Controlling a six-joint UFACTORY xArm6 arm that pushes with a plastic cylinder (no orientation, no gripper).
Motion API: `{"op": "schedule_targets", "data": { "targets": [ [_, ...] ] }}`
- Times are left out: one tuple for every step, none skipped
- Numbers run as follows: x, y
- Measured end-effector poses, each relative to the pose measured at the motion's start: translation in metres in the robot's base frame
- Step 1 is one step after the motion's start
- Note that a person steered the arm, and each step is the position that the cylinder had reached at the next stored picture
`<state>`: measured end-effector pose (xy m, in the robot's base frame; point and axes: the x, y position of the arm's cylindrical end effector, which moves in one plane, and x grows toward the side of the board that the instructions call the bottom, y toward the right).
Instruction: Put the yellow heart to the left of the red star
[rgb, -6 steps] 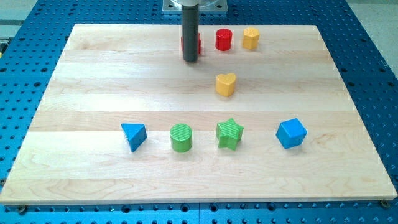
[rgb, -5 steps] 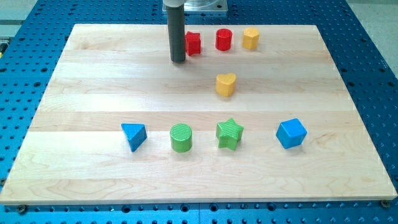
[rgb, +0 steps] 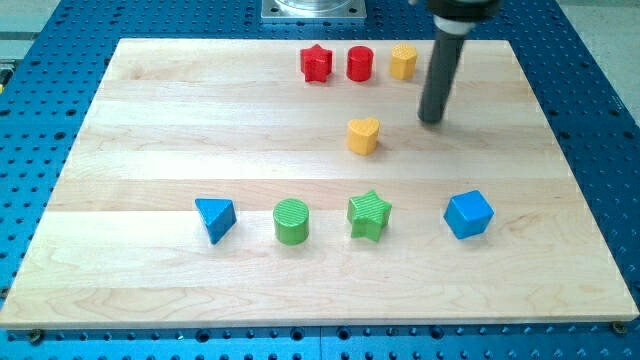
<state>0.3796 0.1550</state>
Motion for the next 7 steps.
{"op": "schedule_targets", "data": {
  "targets": [
    [0.022, -0.006],
    [0.027, -0.035],
    [0.027, -0.075],
    [0.027, -0.115],
    [0.032, -0.134],
    [0.026, -0.157],
    [0.0, -0.167]
  ]
}}
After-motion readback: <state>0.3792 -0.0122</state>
